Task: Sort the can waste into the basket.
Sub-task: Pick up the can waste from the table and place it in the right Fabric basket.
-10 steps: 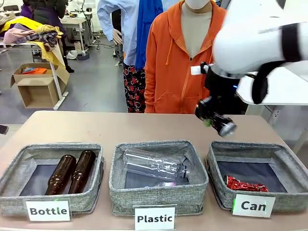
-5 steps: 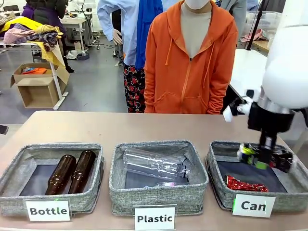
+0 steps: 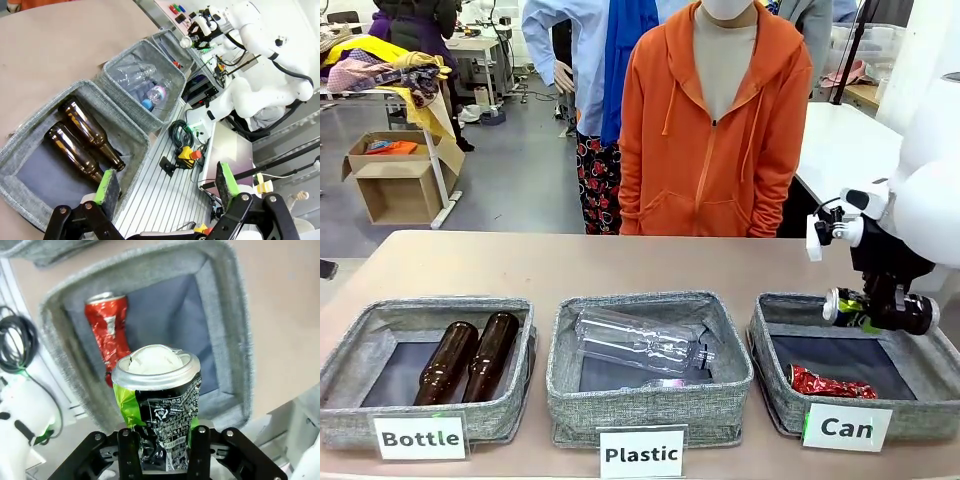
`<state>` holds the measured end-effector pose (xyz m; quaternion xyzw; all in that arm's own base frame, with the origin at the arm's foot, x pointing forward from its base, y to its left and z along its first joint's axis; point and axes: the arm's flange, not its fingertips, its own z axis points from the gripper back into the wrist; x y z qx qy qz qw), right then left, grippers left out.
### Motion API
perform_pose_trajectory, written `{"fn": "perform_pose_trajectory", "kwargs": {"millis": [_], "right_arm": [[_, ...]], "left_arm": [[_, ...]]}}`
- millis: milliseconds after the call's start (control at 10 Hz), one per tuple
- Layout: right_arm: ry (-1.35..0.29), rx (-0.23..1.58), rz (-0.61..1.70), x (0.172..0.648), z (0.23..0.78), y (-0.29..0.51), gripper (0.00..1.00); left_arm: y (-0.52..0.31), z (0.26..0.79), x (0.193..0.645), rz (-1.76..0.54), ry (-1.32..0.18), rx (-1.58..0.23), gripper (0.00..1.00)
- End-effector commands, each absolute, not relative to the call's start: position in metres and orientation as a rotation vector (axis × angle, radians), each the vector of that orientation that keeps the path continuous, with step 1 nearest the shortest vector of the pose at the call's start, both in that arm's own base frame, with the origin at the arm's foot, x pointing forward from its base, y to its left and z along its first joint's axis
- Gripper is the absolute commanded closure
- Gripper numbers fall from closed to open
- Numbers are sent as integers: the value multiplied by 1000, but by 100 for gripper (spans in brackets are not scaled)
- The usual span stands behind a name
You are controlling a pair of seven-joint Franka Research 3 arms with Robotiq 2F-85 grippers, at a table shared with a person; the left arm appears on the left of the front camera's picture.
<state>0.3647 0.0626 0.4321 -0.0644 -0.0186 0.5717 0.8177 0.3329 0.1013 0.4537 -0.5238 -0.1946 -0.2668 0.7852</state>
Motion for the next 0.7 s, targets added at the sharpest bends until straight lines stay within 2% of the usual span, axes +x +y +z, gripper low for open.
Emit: {"fn": "perform_pose_trajectory", "kwargs": {"millis": [0, 100, 200, 400, 600], "right_arm": [[-47, -137, 1220, 364, 418, 53, 100], [-29, -144, 1229, 367, 417, 54, 100], [-13, -176, 1206, 367, 413, 56, 12], [5, -218, 1205, 365, 410, 58, 0], [8, -203, 1215, 368, 408, 59, 0]], "left_arm": [[101, 457, 331, -570, -409, -1132, 0], [101, 457, 331, -570, -409, -1132, 0], [101, 457, 331, -570, -409, -1132, 0], [101, 457, 331, -570, -409, -1132, 0], [101, 457, 331, -570, -409, -1132, 0]]}}
